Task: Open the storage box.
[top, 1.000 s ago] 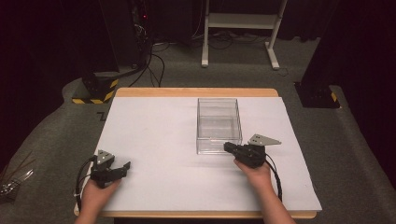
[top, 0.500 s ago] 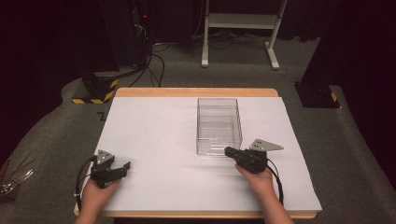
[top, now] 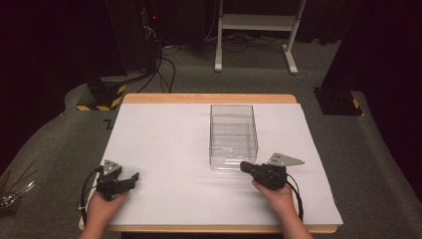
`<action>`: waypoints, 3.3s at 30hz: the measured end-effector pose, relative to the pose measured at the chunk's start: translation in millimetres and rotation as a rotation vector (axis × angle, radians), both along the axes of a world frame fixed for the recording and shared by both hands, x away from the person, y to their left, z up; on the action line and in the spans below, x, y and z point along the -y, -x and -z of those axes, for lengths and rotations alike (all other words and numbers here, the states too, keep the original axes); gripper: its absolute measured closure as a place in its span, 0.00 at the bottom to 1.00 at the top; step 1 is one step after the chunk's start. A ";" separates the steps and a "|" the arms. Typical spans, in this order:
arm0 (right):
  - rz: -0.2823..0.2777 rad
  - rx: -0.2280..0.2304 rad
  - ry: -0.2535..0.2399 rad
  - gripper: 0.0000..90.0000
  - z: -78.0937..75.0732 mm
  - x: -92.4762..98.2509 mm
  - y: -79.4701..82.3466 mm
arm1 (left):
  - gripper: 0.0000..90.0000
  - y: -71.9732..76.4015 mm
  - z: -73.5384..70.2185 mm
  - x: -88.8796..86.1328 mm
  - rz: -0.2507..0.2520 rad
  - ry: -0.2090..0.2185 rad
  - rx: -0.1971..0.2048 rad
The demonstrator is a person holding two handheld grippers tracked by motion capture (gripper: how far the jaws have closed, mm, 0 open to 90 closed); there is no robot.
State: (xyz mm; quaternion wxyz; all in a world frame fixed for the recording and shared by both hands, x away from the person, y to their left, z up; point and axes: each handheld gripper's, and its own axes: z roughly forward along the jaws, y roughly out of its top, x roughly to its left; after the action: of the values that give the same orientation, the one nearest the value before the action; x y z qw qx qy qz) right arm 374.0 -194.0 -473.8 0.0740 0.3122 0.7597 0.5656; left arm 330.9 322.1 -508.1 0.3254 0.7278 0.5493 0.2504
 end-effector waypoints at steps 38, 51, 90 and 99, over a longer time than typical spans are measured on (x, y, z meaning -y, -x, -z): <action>-0.060 -0.015 -0.007 0.95 1.7 4.4 42.3 | 0.30 0.1 0.1 0.2 -0.001 -0.002 0.001; -0.086 -0.018 0.001 0.95 2.4 10.2 61.1 | 0.30 0.2 0.0 0.4 -0.001 -0.002 0.000; -0.132 -0.015 0.012 0.95 3.9 19.3 93.9 | 0.30 0.2 0.0 0.5 -0.001 -0.003 0.001; -0.122 -0.013 0.005 0.86 2.5 20.1 92.8 | 0.30 0.2 0.0 0.5 -0.001 -0.003 0.001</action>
State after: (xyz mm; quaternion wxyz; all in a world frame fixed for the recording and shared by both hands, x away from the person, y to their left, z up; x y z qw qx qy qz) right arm 281.2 -214.0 -476.3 0.0351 0.2688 0.7792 0.5651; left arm 330.6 321.6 -508.2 0.3246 0.7278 0.5492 0.2516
